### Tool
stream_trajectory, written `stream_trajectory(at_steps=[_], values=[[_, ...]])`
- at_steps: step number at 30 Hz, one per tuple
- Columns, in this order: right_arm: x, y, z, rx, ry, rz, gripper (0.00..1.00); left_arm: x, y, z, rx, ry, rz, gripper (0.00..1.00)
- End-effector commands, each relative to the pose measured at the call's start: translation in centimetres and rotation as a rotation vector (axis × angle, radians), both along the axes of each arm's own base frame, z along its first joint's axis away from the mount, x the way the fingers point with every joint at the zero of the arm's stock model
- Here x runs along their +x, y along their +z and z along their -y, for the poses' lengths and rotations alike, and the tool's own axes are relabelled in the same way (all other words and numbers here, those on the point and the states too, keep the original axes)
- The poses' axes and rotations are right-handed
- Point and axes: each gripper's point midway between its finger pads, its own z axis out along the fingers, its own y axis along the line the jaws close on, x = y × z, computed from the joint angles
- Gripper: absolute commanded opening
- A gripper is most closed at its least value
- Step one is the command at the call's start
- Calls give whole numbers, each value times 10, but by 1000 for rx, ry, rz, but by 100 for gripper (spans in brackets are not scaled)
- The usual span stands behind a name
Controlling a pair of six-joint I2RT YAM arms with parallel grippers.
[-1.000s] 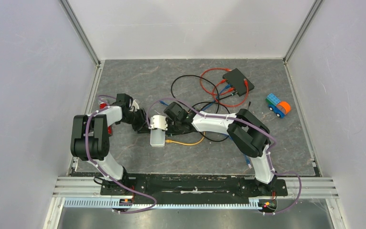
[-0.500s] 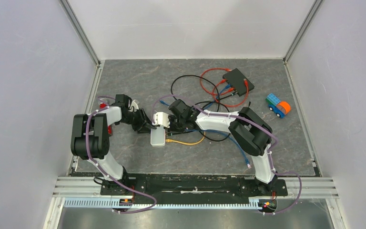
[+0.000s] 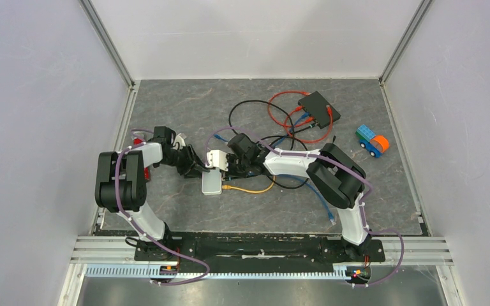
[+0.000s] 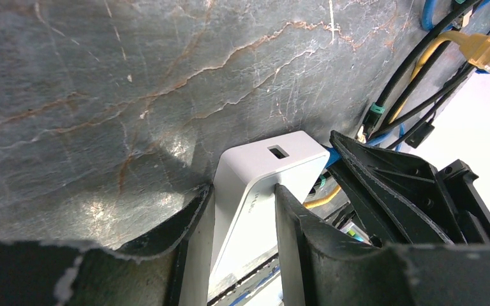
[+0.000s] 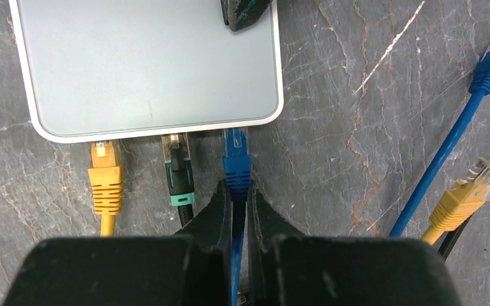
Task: Insert the plug into the switch port
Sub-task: Insert the connector into the switch port.
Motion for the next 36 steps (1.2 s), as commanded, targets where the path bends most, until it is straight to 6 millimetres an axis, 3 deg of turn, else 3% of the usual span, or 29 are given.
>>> stream_trajectory(at_steps=[1, 12, 18, 27, 31, 36], values=[[-40, -41, -15, 36, 110, -113, 0, -5, 7, 23, -119, -57, 17, 43], [-43, -17, -41, 180, 185, -90, 0, -2, 23, 41, -246, -82, 69, 42], [-46, -4, -47, 218, 242, -51, 0, -2, 27, 54, -206, -178, 85, 42], [-35, 22, -68, 346, 137, -16, 0, -10, 32, 82, -232, -234, 102, 41], [-32, 32, -71, 411, 106, -2, 0, -16, 27, 85, -240, -225, 98, 40], [-46, 25, -77, 373, 218, 44, 0, -24, 31, 91, -259, -261, 93, 40]])
